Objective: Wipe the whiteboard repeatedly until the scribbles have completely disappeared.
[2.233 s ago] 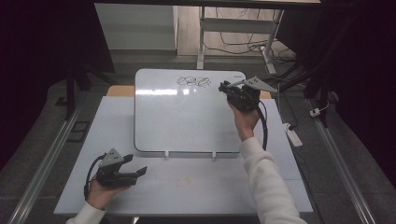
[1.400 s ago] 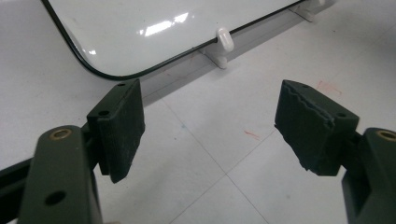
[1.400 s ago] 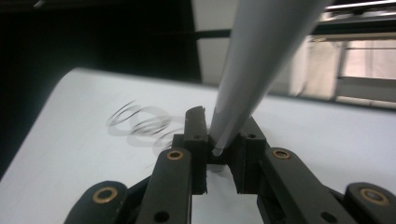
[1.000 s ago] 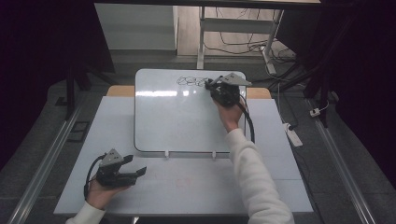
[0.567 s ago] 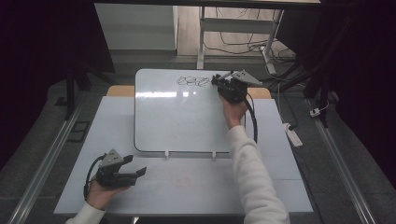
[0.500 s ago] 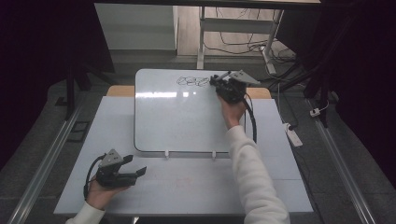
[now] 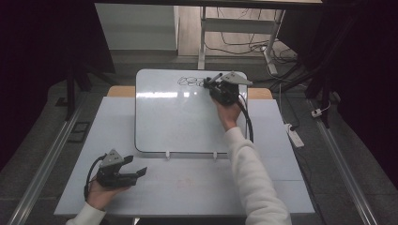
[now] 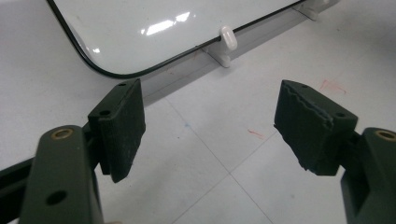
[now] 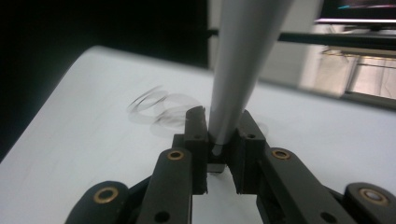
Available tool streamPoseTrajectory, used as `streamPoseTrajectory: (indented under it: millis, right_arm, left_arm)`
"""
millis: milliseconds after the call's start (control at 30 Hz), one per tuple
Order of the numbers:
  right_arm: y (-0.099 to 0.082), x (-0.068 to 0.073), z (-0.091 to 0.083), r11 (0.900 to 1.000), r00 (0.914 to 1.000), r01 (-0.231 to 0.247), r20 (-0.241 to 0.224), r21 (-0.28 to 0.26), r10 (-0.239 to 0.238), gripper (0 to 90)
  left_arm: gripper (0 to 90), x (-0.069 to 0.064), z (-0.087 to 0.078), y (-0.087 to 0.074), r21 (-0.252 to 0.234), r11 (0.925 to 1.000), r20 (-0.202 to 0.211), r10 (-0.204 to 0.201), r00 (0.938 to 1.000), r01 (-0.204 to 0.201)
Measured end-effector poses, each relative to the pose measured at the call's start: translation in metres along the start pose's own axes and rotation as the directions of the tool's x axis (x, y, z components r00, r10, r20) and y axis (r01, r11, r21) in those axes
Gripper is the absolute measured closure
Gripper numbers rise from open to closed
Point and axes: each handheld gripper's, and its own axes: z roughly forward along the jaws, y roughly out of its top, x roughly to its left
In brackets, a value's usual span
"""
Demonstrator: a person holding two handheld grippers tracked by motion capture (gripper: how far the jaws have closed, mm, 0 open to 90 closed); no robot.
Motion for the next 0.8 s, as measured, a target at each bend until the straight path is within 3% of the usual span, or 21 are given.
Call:
streamPoseTrajectory:
  millis: [67,100,133,167,200,233,267,300,333,400,467,533,567,600,633,667,700,767,800]
  right_arm:
    - [0.003,-0.009,-0.001,0.9985,0.9985,-0.049,0.025,-0.024,0.049,78.5]
    - [0.0,0.001,0.002,0.9998,0.9998,-0.018,0.0,0.001,0.018,78.5]
    - [0.0,0.001,0.002,0.9998,0.9998,-0.018,0.0,0.001,0.018,78.5]
    - [-0.001,0.007,0.003,0.9998,0.9995,0.007,-0.03,0.02,-0.006,78.5]
    - [-0.003,0.014,0.005,0.998,0.9971,0.049,-0.061,0.041,-0.047,78.5]
    - [-0.004,0.017,0.006,0.9951,0.9948,0.085,-0.06,0.05,-0.082,78.6]
    - [-0.002,0.014,0.006,0.9957,0.9955,0.08,-0.055,0.048,-0.077,78.5]
    - [0.001,0.007,0.005,0.9983,0.9985,0.052,-0.02,0.027,-0.051,78.5]
    - [0.006,-0.007,0.001,0.9995,0.9988,-0.029,0.038,-0.011,0.029,78.5]
    - [0.007,-0.009,0.001,0.9989,0.9984,-0.046,0.031,-0.013,0.046,78.5]
    - [0.004,0.003,0.004,0.9997,0.9999,0.01,-0.004,0.024,-0.01,78.5]
    - [0.0,0.018,0.008,0.9925,0.9932,0.1,-0.068,0.07,-0.095,78.5]
    - [0.001,0.019,0.009,0.9901,0.9913,0.12,-0.063,0.073,-0.116,78.5]
    - [0.005,0.013,0.007,0.9932,0.9942,0.102,-0.039,0.056,-0.1,78.5]
    - [0.009,0.003,0.003,0.9985,0.9985,0.051,0.019,0.02,-0.051,78.5]
    - [0.013,-0.011,-0.001,0.9994,0.9983,-0.03,0.049,-0.02,0.031,78.5]
    - [0.014,-0.017,-0.003,0.9981,0.9969,-0.052,0.058,-0.032,0.054,78.5]
    - [0.011,-0.017,-0.002,0.9987,0.9979,-0.047,0.044,-0.017,0.048,78.5]
    - [0.006,-0.005,0.003,0.9998,0.9999,0.0,-0.014,0.018,0.0,78.5]
  left_arm:
    - [25.4,0.0,-0.001,0.0,-0.005,1.0,-0.001,-0.002,1.0,0.002]
    - [25.4,0.0,0.0,0.001,-0.005,1.0,0.001,-0.004,1.0,0.004]
    - [25.4,0.001,0.0,0.001,-0.003,1.0,0.002,-0.004,1.0,0.004]
    - [25.4,0.001,0.001,0.001,-0.001,1.0,0.003,-0.003,1.0,0.003]
    - [25.4,0.001,0.001,0.001,0.001,1.0,0.001,-0.001,1.0,0.001]
    - [25.4,0.001,0.001,0.001,0.002,1.0,0.001,-0.001,1.0,0.001]
    - [25.4,0.001,0.001,0.0,0.003,1.0,0.001,0.0,1.0,0.0]
    - [25.4,0.0,0.001,0.0,0.0,1.0,-0.001,-0.001,1.0,0.001]
    - [25.3,0.0,0.0,0.0,-0.002,1.0,-0.001,-0.001,1.0,0.001]
    - [25.3,0.0,-0.001,0.001,-0.007,1.0,-0.002,-0.002,1.0,0.002]
    - [25.3,0.001,0.0,0.001,-0.008,1.0,-0.002,-0.004,1.0,0.004]
    - [25.3,0.002,0.001,0.001,-0.003,1.0,-0.001,-0.006,1.0,0.006]
    - [25.3,0.002,0.001,0.001,-0.001,1.0,0.0,-0.005,1.0,0.005]
    - [25.3,0.001,0.001,0.001,0.0,1.0,-0.001,-0.002,1.0,0.002]
    - [25.3,0.0,0.0,0.0,-0.003,1.0,-0.001,-0.001,1.0,0.001]
    - [25.3,-0.001,0.0,0.0,-0.003,1.0,0.0,0.0,1.0,0.0]
    - [25.3,-0.001,-0.001,0.001,-0.008,1.0,-0.001,0.001,1.0,-0.001]
    - [25.3,-0.001,0.0,0.001,-0.013,0.9999,0.0,-0.003,1.0,0.003]
    - [25.3,0.0,0.0,0.002,-0.007,1.0,0.0,0.001,1.0,-0.001]
